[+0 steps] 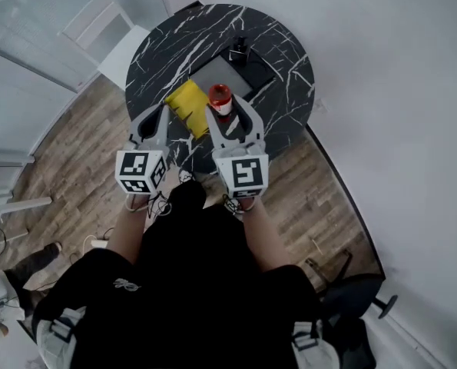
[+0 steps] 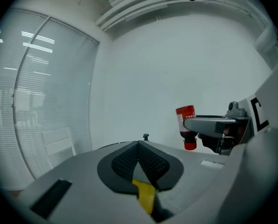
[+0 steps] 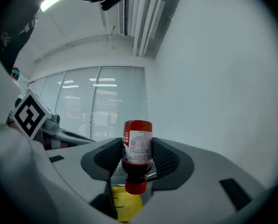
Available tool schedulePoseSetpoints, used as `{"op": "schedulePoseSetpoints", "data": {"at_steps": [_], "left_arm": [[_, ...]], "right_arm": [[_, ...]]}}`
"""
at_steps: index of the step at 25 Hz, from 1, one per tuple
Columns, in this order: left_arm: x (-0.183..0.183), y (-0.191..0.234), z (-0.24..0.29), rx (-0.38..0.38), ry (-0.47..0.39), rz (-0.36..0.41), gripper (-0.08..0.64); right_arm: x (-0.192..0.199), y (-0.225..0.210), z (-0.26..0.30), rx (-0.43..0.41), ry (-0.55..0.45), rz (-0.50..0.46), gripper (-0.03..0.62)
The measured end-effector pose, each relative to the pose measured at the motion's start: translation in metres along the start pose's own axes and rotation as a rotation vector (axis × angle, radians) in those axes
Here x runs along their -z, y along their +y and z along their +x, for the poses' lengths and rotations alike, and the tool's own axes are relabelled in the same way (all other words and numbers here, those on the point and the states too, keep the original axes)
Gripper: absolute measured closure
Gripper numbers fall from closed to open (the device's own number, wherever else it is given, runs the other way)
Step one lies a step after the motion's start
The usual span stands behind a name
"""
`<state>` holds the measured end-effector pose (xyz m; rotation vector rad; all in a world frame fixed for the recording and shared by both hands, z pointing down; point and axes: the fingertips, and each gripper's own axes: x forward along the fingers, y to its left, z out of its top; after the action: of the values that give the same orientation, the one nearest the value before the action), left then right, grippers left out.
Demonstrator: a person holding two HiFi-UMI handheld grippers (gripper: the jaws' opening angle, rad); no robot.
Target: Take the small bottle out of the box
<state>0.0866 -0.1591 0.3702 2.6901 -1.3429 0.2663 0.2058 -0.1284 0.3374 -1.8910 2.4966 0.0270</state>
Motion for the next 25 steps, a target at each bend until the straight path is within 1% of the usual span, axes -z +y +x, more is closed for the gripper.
{"op": "schedulePoseSetpoints", "data": {"at_steps": [5, 10, 15, 21, 25], "left_arm": [[-0.025, 0.001, -0.009, -0.014, -0.061, 0.010, 0.562], [-0.039, 0.009, -0.016, -0.033, -0.090, 0.018, 0.561], [-0.046, 0.012, -0.024, -0.048, -0.109, 0.030, 0.562], [-0.053, 0.010, -0.023, -0.037, -0.127, 0.033, 0.561], [-0.054, 0.003, -0.022, -0.024, -0.133, 0.028, 0.561]], "right_arm": [[-0.027, -0.001, -0.007, -0.005, -0.061, -0.030, 0.402], [-0.041, -0.004, -0.009, 0.000, -0.088, -0.037, 0.402], [-0.045, -0.010, -0.013, 0.013, -0.095, -0.031, 0.402], [-0.047, -0.020, -0.012, 0.032, -0.087, -0.035, 0.402], [-0.051, -0.021, -0.012, 0.030, -0.091, -0.054, 0.402]]}}
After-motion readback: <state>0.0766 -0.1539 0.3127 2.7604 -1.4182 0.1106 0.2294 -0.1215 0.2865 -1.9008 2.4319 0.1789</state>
